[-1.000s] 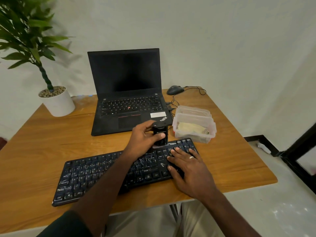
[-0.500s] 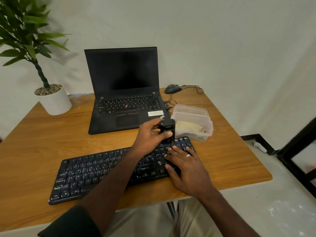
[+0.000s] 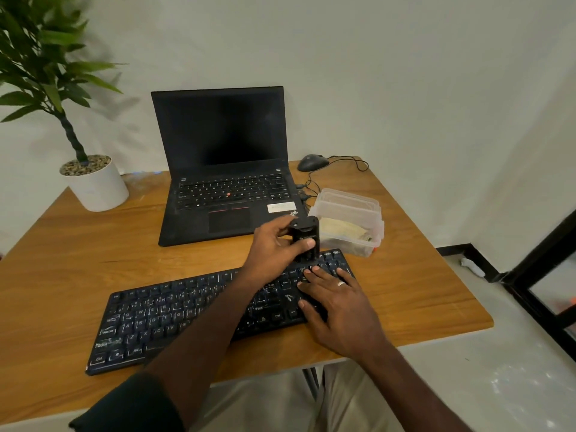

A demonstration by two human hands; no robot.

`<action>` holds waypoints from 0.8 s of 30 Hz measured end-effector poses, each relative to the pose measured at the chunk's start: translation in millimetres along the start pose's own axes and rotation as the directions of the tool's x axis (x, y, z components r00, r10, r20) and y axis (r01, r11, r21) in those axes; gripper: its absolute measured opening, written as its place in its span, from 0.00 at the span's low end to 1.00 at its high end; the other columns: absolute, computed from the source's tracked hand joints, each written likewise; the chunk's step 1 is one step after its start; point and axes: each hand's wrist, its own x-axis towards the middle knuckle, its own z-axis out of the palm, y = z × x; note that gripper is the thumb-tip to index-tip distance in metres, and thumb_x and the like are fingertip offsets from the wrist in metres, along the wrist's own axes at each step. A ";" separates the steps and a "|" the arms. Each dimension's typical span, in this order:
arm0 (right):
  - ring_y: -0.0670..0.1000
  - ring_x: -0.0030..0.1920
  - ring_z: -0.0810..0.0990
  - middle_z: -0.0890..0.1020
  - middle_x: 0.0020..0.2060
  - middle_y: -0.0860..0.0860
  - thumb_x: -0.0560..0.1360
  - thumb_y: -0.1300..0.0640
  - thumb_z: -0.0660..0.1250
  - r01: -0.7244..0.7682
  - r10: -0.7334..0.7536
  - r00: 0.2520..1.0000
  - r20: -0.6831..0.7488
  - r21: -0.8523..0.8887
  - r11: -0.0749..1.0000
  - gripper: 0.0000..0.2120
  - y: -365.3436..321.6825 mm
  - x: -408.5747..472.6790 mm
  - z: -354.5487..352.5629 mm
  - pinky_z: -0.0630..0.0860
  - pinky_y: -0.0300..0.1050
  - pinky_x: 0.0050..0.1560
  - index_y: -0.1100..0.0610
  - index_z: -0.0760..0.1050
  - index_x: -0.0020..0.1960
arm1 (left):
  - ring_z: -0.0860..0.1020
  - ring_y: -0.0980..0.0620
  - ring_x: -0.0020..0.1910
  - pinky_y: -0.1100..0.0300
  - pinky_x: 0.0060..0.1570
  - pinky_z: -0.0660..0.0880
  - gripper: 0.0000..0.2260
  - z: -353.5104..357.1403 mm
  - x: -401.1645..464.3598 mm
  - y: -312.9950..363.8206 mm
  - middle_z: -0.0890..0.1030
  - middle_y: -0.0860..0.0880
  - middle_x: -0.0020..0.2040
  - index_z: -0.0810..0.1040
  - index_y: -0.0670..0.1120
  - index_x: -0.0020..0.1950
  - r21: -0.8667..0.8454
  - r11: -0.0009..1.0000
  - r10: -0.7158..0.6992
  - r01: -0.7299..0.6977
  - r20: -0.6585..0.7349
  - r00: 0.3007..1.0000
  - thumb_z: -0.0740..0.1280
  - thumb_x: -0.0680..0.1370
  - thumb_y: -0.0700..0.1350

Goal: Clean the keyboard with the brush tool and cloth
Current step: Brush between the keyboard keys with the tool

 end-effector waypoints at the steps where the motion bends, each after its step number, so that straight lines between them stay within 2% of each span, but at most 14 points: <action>1: 0.45 0.72 0.71 0.79 0.67 0.47 0.80 0.45 0.61 0.001 -0.001 1.000 0.000 -0.002 1.000 0.17 -0.3 -0.4 -0.3 0.66 0.57 0.73 0.49 0.80 0.64 | 0.82 0.58 0.55 0.63 0.50 0.80 0.15 3.8 0.2 0.3 0.85 0.52 0.52 0.82 0.49 0.56 0.035 0.999 0.014 -0.014 0.003 1.000 0.76 0.73 0.37; 3: 0.45 0.72 0.71 0.79 0.67 0.47 0.80 0.45 0.61 -0.001 0.001 1.000 -0.004 -0.004 1.000 0.17 -1.2 -0.2 -1.0 0.66 0.57 0.73 0.49 0.80 0.64 | 0.82 0.60 0.54 0.65 0.52 0.79 0.16 2.9 4.2 1.7 0.84 0.55 0.52 0.82 0.50 0.57 0.102 0.994 0.040 -0.039 -0.012 0.999 0.77 0.72 0.37; 5: 0.45 0.72 0.71 0.79 0.67 0.46 0.80 0.45 0.62 -0.002 0.002 1.000 -0.003 -0.001 1.000 0.17 -0.9 -0.4 -0.9 0.66 0.57 0.73 0.48 0.80 0.64 | 0.83 0.58 0.53 0.61 0.56 0.80 0.14 -5.4 10.8 0.5 0.85 0.53 0.51 0.82 0.47 0.56 0.152 0.987 0.051 -0.042 -0.052 0.997 0.77 0.72 0.37; 8: 0.44 0.72 0.71 0.79 0.66 0.46 0.79 0.45 0.62 -0.001 0.001 1.000 -0.008 -0.002 1.000 0.17 -0.3 -0.6 -0.3 0.66 0.57 0.73 0.48 0.80 0.64 | 0.84 0.55 0.52 0.58 0.57 0.80 0.14 -10.6 10.7 0.1 0.85 0.49 0.52 0.82 0.42 0.57 0.090 0.996 0.036 -0.027 -0.098 0.994 0.77 0.72 0.37; 13: 0.45 0.72 0.71 0.79 0.66 0.46 0.80 0.45 0.62 0.009 -0.009 1.000 -0.007 -0.007 1.000 0.16 0.2 0.5 -0.3 0.65 0.56 0.73 0.48 0.80 0.63 | 0.84 0.56 0.53 0.56 0.52 0.83 0.16 1.7 1.1 2.6 0.84 0.49 0.55 0.82 0.48 0.59 0.061 0.998 0.025 -0.024 -0.006 1.000 0.76 0.73 0.36; 18: 0.44 0.72 0.71 0.79 0.67 0.46 0.79 0.44 0.62 0.000 0.000 1.000 -0.014 0.000 1.000 0.17 -0.1 -0.9 1.0 0.66 0.56 0.73 0.48 0.80 0.64 | 0.82 0.57 0.54 0.54 0.60 0.80 0.14 -35.9 3.6 -1.4 0.85 0.53 0.52 0.83 0.48 0.57 0.336 0.942 0.021 -0.024 0.012 1.000 0.77 0.72 0.40; 19: 0.44 0.72 0.71 0.79 0.67 0.46 0.80 0.44 0.61 -0.002 0.002 1.000 -0.013 -0.002 1.000 0.17 0.1 -0.9 0.8 0.66 0.56 0.73 0.48 0.80 0.64 | 0.82 0.58 0.54 0.53 0.60 0.80 0.13 -44.0 1.7 -3.0 0.85 0.53 0.51 0.83 0.48 0.55 0.337 0.941 0.013 -0.010 -0.009 1.000 0.77 0.72 0.40; 20: 0.44 0.72 0.71 0.79 0.67 0.46 0.80 0.44 0.61 -0.003 0.003 1.000 -0.010 -0.004 1.000 0.18 0.3 -0.3 0.6 0.66 0.56 0.73 0.48 0.80 0.64 | 0.82 0.57 0.53 0.51 0.59 0.80 0.13 -49.2 0.1 -3.7 0.85 0.54 0.50 0.83 0.50 0.54 0.293 0.956 0.001 0.013 -0.048 0.999 0.77 0.72 0.40; 22: 0.45 0.72 0.71 0.79 0.67 0.46 0.79 0.44 0.61 -0.005 0.005 1.000 -0.006 -0.009 1.000 0.18 0.3 0.8 0.8 0.66 0.57 0.73 0.48 0.80 0.64 | 0.83 0.54 0.54 0.45 0.59 0.79 0.13 -49.5 -1.0 0.0 0.86 0.52 0.50 0.83 0.52 0.53 0.095 0.994 -0.047 0.059 -0.126 0.991 0.77 0.72 0.40; 24: 0.45 0.72 0.72 0.79 0.66 0.47 0.80 0.44 0.61 -0.001 0.001 1.000 -0.007 -0.007 1.000 0.17 0.4 0.7 1.5 0.66 0.57 0.72 0.49 0.80 0.63 | 0.83 0.49 0.57 0.41 0.58 0.79 0.14 -38.2 0.3 3.7 0.85 0.50 0.53 0.83 0.53 0.55 -0.047 0.996 -0.079 0.073 -0.120 0.990 0.76 0.73 0.39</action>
